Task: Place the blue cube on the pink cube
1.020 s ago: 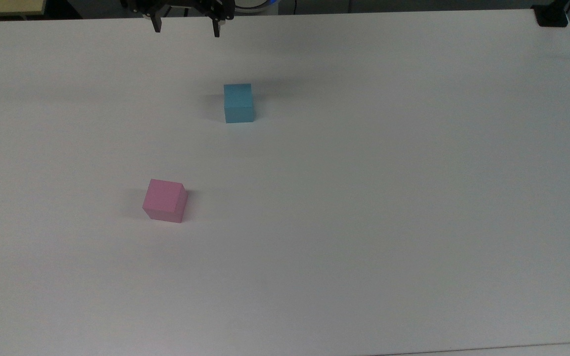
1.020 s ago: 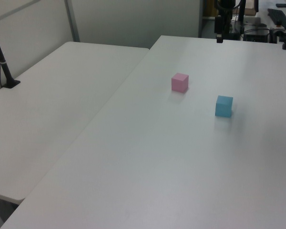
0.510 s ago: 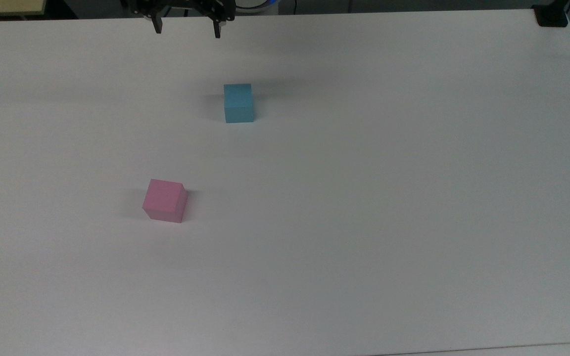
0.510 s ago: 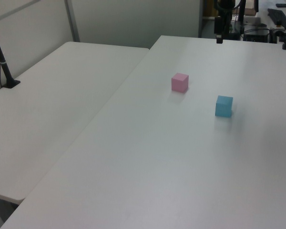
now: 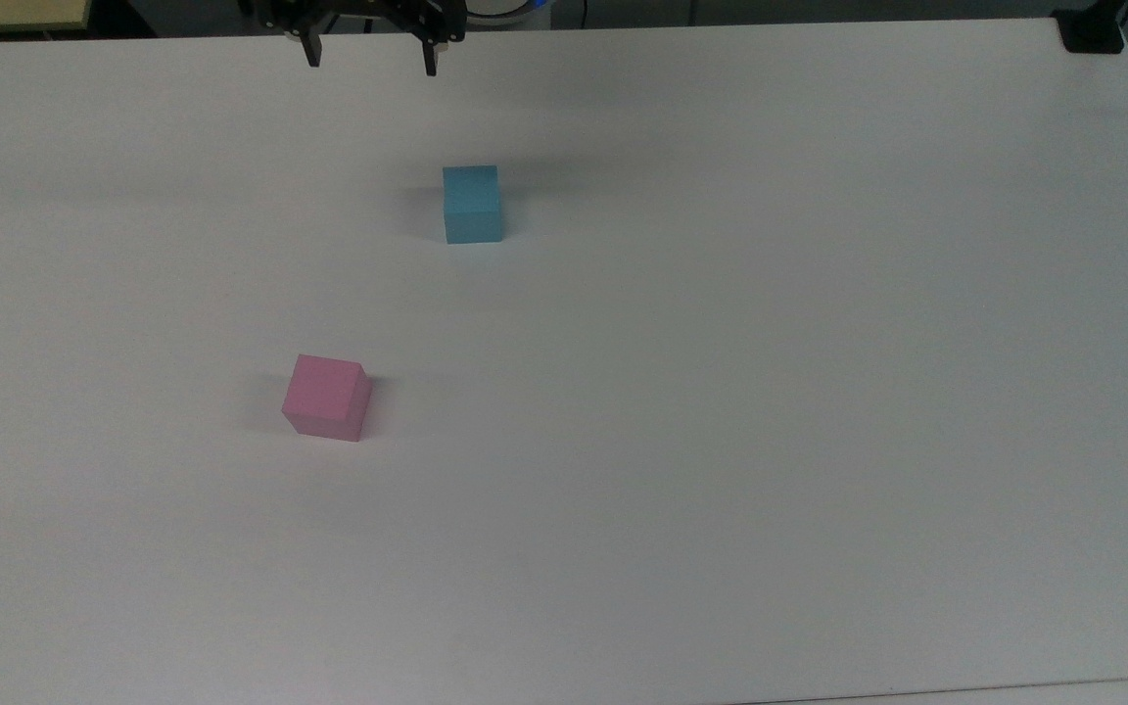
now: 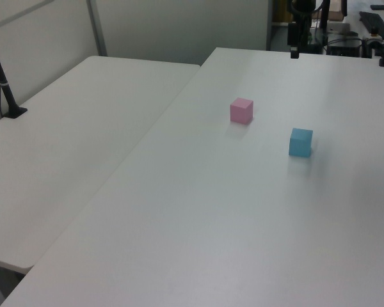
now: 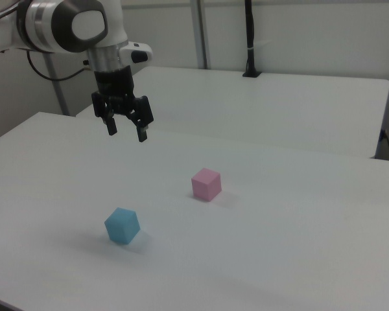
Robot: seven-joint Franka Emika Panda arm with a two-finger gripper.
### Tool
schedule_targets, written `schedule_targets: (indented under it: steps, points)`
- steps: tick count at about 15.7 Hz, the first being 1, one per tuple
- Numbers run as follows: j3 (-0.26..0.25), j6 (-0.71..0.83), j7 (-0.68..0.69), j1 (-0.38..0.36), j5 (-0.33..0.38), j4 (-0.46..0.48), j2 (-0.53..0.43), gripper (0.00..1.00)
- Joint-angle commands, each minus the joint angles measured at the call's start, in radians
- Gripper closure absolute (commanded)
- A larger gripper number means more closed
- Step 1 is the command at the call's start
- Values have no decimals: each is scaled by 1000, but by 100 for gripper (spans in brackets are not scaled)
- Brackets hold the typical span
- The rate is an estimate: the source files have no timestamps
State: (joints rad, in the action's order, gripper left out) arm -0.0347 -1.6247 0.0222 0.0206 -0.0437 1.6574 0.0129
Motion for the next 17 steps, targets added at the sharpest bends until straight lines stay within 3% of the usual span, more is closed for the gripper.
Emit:
schedule_targets:
  steps: [1, 4, 6, 8, 12, 17]
  points:
    - [6, 11, 8, -2, 16, 4, 1, 0]
    - [10, 9, 12, -11, 15, 39, 1, 0]
    - [48, -7, 12, -10, 13, 90, -2, 0]
    - [53, -41, 12, -27, 13, 160, -11, 0]
    - [53, -283, 10, -50, -7, 402, -73, 0]
    - [53, -481, 10, -50, -88, 561, -57, 0]
